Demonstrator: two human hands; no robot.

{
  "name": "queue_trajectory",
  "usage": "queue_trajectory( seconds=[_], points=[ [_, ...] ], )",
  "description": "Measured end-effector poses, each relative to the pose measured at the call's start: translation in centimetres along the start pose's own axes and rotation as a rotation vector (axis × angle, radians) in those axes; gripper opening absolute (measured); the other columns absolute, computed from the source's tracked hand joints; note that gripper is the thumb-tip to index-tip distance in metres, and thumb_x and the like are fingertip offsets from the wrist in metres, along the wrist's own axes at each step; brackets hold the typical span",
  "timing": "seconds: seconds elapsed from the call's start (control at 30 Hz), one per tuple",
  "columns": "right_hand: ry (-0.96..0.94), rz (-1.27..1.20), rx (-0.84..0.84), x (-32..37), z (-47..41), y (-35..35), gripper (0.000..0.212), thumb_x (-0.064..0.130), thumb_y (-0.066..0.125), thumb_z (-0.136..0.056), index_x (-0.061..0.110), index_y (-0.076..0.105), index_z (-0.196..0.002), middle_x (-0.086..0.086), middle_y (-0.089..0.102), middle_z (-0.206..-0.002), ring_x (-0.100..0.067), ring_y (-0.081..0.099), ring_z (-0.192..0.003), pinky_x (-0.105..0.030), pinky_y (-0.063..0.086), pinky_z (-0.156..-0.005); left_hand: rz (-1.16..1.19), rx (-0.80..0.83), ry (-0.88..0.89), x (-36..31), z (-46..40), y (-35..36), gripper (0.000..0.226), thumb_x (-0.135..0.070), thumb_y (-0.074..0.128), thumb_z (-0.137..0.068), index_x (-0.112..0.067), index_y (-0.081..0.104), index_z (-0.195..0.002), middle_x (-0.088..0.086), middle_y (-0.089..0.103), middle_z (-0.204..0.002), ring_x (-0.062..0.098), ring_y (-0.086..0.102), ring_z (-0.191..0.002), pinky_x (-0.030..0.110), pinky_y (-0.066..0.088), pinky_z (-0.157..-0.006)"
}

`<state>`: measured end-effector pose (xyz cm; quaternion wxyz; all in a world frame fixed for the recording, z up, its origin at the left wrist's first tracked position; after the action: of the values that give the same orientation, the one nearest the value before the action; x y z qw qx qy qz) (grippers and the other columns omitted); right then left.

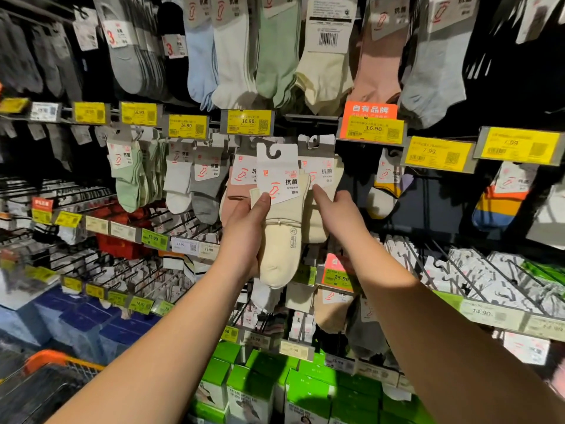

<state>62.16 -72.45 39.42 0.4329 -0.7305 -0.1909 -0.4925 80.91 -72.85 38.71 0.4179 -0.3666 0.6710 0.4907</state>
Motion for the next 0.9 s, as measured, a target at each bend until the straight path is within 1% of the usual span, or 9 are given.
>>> queue_trajectory(
  seconds=[0.1,0.17,0.23,0.4,0.47,0.53,0.7,0.83,0.9],
  points=[
    [-0.009,-0.001,-0.176,-0.9,1.6,-1.5,0.063,0.058,0.052,-0.094,0.016,0.043,-0.139,-0.007,0.045,-0.14,-0.029,0.042,-0.132,-0.046,0.037,-0.109,0.019,0.02,-0.016,0.2,-0.2,0.0,0.024,-0.024,0.057,-0.101,-0.016,0.062,-0.123,0.008,0.073,-0.117,0.028,0.07,-0.11,0.052,0.052,-0.099],
    [-0.08,-0.182,-0.182,-1.2,3.1,-2.1,0.044,0.05,0.051,-0.098,0.019,0.051,-0.129,-0.001,0.052,-0.129,-0.021,0.05,-0.121,-0.04,0.041,-0.101,0.025,0.046,-0.024,0.3,-0.3,0.1,0.028,-0.025,0.058,-0.101,-0.014,0.062,-0.127,0.008,0.074,-0.117,0.028,0.07,-0.11,0.053,0.051,-0.101],
    [-0.143,-0.28,-0.04,-0.7,4.8,-1.8,0.036,0.051,0.046,-0.101,0.02,0.059,-0.116,0.003,0.063,-0.109,-0.013,0.059,-0.102,-0.036,0.047,-0.089,0.021,0.074,-0.027,0.4,-0.5,0.6,0.031,-0.026,0.058,-0.101,-0.012,0.062,-0.128,0.009,0.074,-0.117,0.029,0.069,-0.11,0.054,0.05,-0.103],
    [-0.186,-0.296,0.1,0.8,5.9,-1.6,0.051,0.063,0.045,-0.097,0.017,0.062,-0.114,-0.007,0.069,-0.111,-0.02,0.064,-0.106,-0.045,0.048,-0.1,0.058,0.126,-0.046,0.6,-0.5,2.7,0.031,-0.021,0.055,-0.102,-0.008,0.062,-0.129,0.013,0.073,-0.116,0.028,0.071,-0.106,0.043,0.056,-0.093],
    [-0.181,-0.294,0.128,1.1,5.7,-1.7,0.047,0.062,0.049,-0.095,0.022,0.064,-0.114,0.004,0.072,-0.109,-0.013,0.066,-0.103,-0.043,0.05,-0.1,0.071,0.137,-0.043,0.7,-0.5,3.3,0.031,-0.019,0.054,-0.102,-0.007,0.061,-0.131,0.013,0.073,-0.117,0.026,0.071,-0.106,0.039,0.058,-0.09],
    [-0.211,-0.251,0.117,1.5,5.2,-1.7,0.044,0.06,0.052,-0.094,0.024,0.065,-0.116,0.01,0.072,-0.107,-0.008,0.067,-0.1,-0.041,0.052,-0.097,0.078,0.133,-0.037,0.6,-0.7,3.8,0.028,-0.017,0.055,-0.102,-0.007,0.062,-0.127,0.012,0.074,-0.113,0.025,0.072,-0.103,0.039,0.058,-0.091],
    [-0.243,-0.167,0.031,2.6,3.6,-1.9,0.041,0.053,0.053,-0.097,0.018,0.066,-0.114,0.004,0.072,-0.105,-0.013,0.067,-0.096,-0.041,0.053,-0.093,-0.053,0.035,0.028,0.3,-2.0,4.1,0.014,-0.024,0.062,-0.099,-0.014,0.065,-0.108,0.004,0.077,-0.099,0.019,0.073,-0.093,0.04,0.057,-0.089],
    [-0.211,-0.146,-0.005,2.4,2.6,-1.8,0.04,0.053,0.052,-0.098,0.016,0.067,-0.105,0.003,0.07,-0.095,-0.015,0.065,-0.087,-0.032,0.05,-0.075,-0.249,-0.024,0.019,0.1,-2.8,4.3,0.052,-0.052,0.069,-0.083,-0.014,0.063,-0.118,0.002,0.075,-0.107,0.02,0.07,-0.102,0.045,0.053,-0.098],
    [-0.212,-0.113,-0.014,2.1,2.1,-1.7,0.04,0.053,0.051,-0.098,0.016,0.067,-0.102,0.003,0.069,-0.091,-0.016,0.063,-0.084,-0.029,0.045,-0.067,-0.289,-0.031,-0.005,0.4,-3.2,4.4,0.047,-0.052,0.069,-0.084,-0.016,0.062,-0.115,0.002,0.074,-0.108,0.022,0.069,-0.104,0.048,0.053,-0.099]
  ],
)
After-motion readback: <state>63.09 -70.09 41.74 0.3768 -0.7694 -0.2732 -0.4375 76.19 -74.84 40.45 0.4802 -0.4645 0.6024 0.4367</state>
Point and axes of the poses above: each hand's wrist, its own z-axis away from the middle knuckle, its own y-axis out of the palm, x = y × z, the point moved 3 cm from there along -z, towards the middle knuckle
